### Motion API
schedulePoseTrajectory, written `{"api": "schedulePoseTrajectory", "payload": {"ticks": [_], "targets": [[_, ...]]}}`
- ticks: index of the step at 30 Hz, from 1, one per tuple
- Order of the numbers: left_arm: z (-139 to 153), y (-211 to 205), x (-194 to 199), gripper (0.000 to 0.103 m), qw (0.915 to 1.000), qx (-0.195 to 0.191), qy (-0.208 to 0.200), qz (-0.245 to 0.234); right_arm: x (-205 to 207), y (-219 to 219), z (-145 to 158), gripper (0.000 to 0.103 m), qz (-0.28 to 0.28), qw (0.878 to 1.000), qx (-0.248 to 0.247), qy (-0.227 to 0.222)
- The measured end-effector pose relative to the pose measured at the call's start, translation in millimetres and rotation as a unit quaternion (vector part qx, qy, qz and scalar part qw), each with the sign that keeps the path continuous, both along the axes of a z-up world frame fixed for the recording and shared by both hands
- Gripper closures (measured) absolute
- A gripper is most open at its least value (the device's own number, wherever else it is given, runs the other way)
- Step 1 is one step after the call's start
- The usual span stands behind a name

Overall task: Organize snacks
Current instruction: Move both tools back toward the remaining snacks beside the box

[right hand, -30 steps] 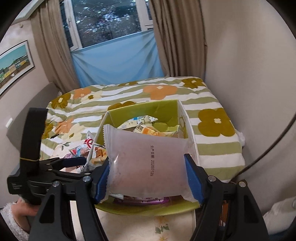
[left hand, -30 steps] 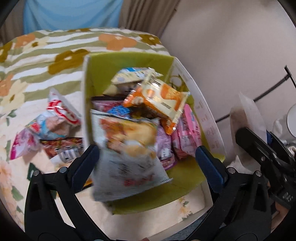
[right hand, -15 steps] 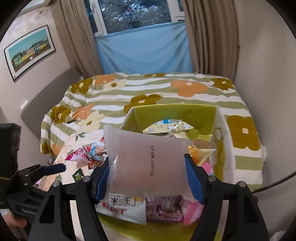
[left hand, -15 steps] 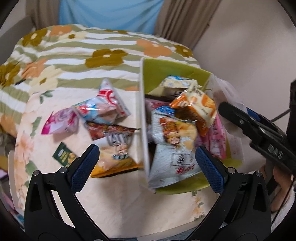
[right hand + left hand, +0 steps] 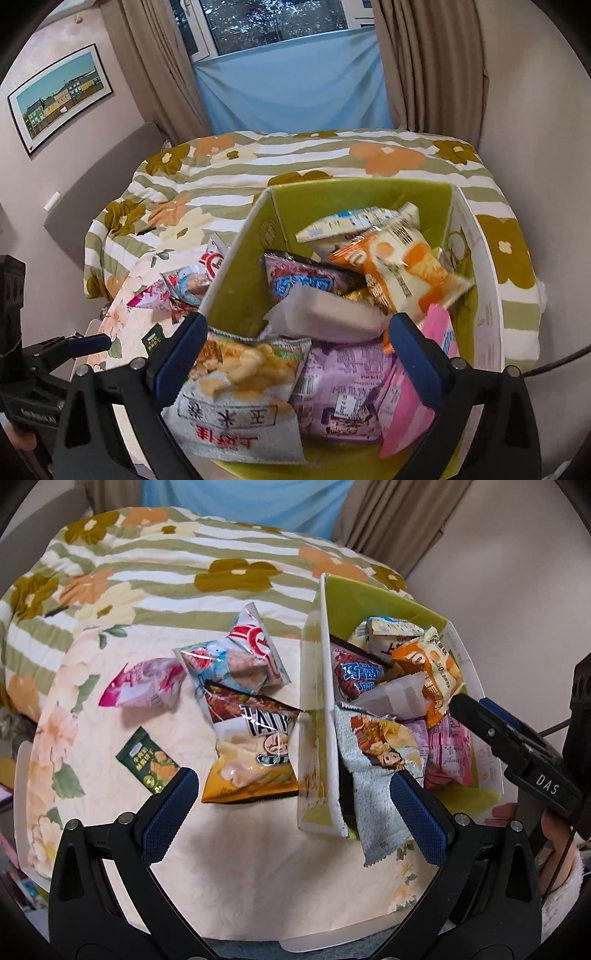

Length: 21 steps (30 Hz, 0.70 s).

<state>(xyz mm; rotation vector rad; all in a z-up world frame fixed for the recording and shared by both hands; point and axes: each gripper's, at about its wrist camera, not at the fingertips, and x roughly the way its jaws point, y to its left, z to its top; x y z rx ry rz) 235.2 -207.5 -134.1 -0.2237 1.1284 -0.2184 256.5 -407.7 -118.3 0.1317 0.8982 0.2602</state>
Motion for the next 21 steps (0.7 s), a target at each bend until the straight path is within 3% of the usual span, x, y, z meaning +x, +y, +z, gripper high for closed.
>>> {"api": "schedulePoseTrajectory", "payload": {"ticks": [12,21], "targets": [[18,8,-14,0.000,0.9998,0.005,-0.020,-0.006,-13,1,12,0.005,0.006,1.000,0.012,0.003],[43,56,-33,0.000,0.9983,0.009,-0.054,0.017,-33,22,46,0.005,0.009,1.000,-0.002,-0.025]]}}
